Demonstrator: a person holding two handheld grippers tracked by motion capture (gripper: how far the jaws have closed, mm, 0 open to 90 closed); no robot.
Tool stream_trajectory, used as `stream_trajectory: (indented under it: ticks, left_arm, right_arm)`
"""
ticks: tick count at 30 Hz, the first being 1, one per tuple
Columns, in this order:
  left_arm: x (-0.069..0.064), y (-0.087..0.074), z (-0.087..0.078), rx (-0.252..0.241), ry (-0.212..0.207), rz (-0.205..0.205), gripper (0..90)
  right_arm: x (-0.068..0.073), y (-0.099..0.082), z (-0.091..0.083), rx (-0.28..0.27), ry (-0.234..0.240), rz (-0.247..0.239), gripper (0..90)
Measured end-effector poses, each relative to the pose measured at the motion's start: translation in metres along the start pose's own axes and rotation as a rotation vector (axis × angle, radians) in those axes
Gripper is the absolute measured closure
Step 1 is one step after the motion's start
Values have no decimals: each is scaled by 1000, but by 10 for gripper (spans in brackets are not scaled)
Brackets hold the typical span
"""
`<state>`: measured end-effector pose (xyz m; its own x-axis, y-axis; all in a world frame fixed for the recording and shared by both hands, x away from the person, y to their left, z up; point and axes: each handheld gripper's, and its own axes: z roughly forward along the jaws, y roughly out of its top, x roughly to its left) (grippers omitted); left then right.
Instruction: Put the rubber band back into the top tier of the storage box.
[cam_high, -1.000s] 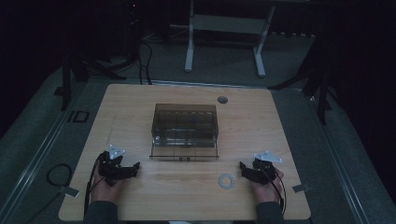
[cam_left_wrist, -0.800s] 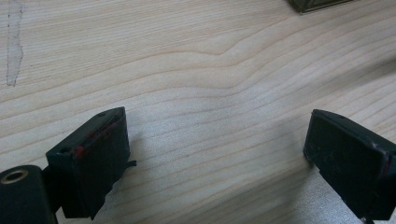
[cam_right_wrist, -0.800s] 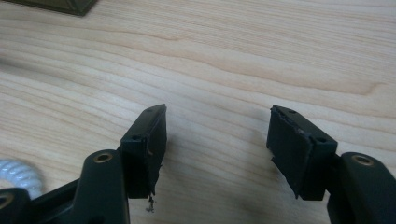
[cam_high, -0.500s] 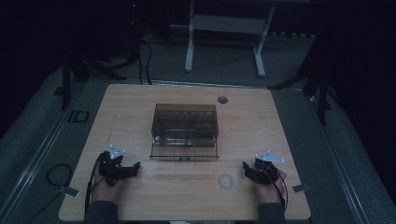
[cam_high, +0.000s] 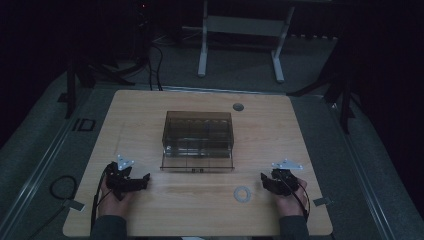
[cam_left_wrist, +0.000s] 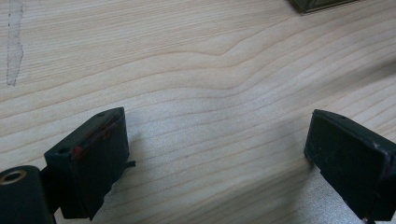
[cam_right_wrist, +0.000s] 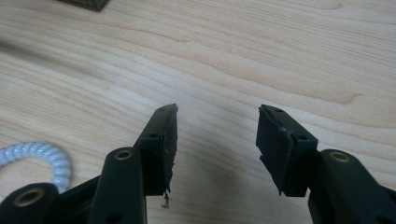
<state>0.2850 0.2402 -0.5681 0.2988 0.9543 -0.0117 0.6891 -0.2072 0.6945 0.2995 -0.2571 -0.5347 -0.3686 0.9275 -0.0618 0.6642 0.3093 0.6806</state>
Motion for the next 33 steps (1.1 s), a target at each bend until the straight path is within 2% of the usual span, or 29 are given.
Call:
stream_trajectory:
  ticks: [6, 10, 17, 19, 26, 33]
  left_arm:
    - [-1, 1, 2, 3, 3, -3, 51]
    - [-2, 2, 2, 7, 5, -4, 40]
    - [-2, 2, 2, 7, 5, -4, 40]
    - [-2, 2, 2, 7, 5, -5, 40]
    - [-2, 2, 2, 8, 6, -4, 40]
    - [-2, 2, 2, 8, 6, -3, 38]
  right_arm:
    - [-2, 8, -5, 21, 17, -7, 518]
    - [-1, 16, -8, 43, 55, -27, 569]
    - [-2, 20, -9, 56, 84, -38, 580]
    - [-2, 23, -9, 71, 112, -42, 579]
    - [0, 27, -9, 114, 118, -109, 614]
    - [2, 34, -11, 141, 125, -142, 638]
